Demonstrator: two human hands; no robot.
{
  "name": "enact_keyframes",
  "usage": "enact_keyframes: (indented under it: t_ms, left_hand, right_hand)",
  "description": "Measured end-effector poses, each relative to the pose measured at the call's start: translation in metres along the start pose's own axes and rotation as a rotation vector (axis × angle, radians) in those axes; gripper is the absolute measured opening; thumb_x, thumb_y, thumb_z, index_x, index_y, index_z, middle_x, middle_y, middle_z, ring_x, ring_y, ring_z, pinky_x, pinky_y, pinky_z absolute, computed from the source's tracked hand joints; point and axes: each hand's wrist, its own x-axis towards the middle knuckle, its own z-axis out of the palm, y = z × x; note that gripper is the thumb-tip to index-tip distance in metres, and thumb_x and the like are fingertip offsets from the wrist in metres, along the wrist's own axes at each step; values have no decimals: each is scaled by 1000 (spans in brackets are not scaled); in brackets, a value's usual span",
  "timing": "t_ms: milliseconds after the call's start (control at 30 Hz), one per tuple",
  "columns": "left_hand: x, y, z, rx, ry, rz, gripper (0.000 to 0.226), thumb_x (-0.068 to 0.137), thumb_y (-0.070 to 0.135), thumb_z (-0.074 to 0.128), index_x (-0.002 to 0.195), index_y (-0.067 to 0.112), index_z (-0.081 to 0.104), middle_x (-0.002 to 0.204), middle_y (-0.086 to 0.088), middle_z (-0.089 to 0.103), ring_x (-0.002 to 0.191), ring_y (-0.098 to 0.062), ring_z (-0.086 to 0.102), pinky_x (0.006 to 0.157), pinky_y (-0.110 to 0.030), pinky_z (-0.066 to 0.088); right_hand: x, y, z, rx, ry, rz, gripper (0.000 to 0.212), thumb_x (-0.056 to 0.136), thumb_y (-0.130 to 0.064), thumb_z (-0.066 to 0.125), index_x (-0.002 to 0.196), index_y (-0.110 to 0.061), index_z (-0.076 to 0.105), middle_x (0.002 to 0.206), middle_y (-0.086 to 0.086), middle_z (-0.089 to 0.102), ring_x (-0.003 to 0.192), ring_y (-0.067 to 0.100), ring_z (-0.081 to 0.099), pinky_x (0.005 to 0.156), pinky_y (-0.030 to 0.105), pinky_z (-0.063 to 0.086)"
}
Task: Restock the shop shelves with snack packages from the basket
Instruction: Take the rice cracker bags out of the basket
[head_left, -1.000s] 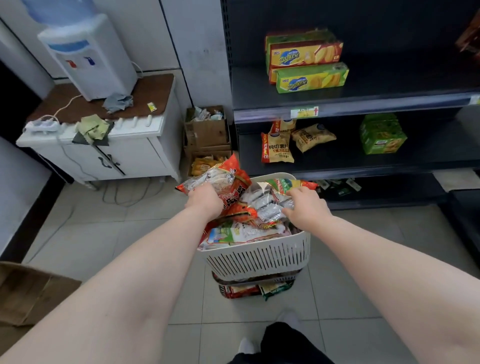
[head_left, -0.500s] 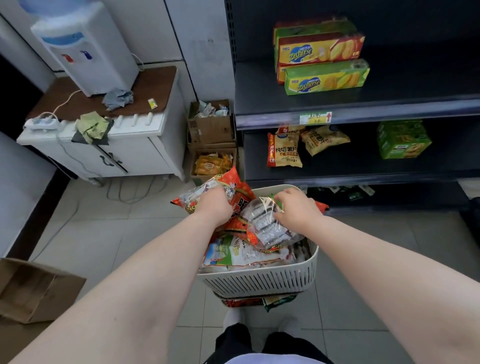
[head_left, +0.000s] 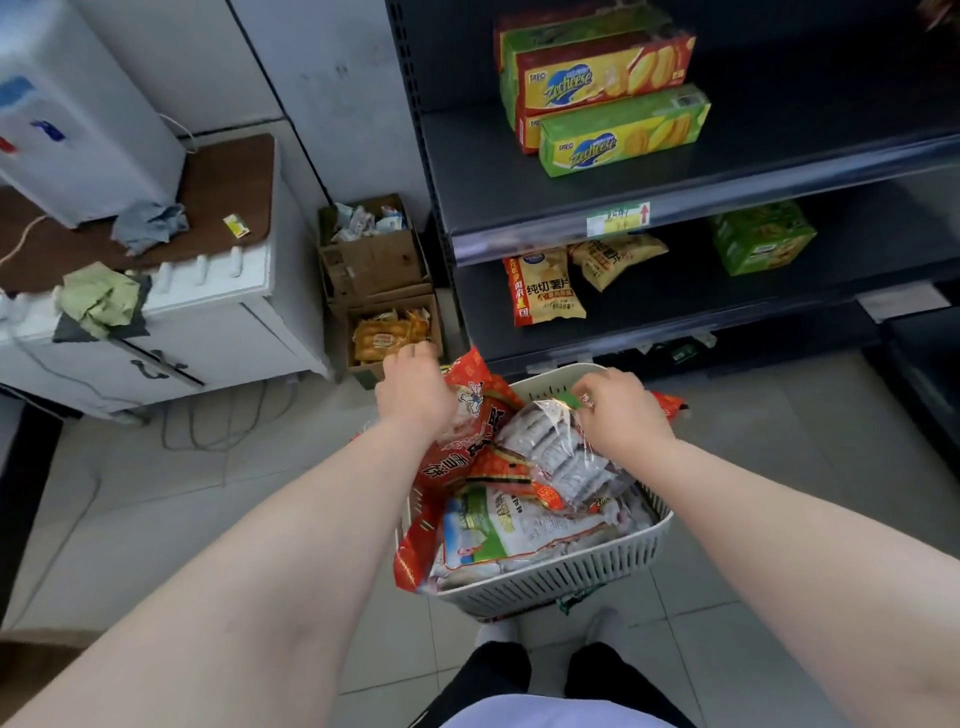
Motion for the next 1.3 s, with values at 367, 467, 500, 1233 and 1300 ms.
enact_keyframes:
  t_ms: [367,467,500,1233,1300]
  left_hand:
    - [-48,-79,56,-416,48,-680,75,90,26,63,148,-2,25,154,-20,29,141,-38,28,112,-47,27]
    - [-52,-85,78,-508,-176,-789,59,79,23,56,129,-7,47,134,-25,52,124,-42,51,105,-46,43]
    - [-52,-84,82,-555,-282,-780,53,80,19,57,126,-6,52,129,-24,58,119,-40,57,101,-46,48]
    - [-64,-71,100,-1004,-388,-743,56,82,15,75,118,14,33,104,-12,58,83,-26,62,84,-42,52]
    - [-64,-66,92,-1038,-375,-670,69,70,20,82,120,19,34,113,-13,62,94,-30,66,94,-49,52]
  right_hand:
    - [-44,16,29,-127,126,257,25,95,-35,52,109,-15,58,112,7,59,106,28,51,84,42,43]
    - [-53,21,35,-147,163,404,30,96,-32,51,113,-8,54,117,13,55,111,33,48,87,44,41]
    - [-54,23,38,-129,172,468,29,95,-27,51,116,-6,53,120,15,53,114,35,47,90,45,40]
    - [-47,61,51,883,-90,509,67,65,-39,82,121,-31,47,114,-8,65,103,16,63,97,42,47]
    - [-56,62,51,928,-73,509,80,53,-51,83,122,-32,47,115,-9,66,106,15,63,100,44,47]
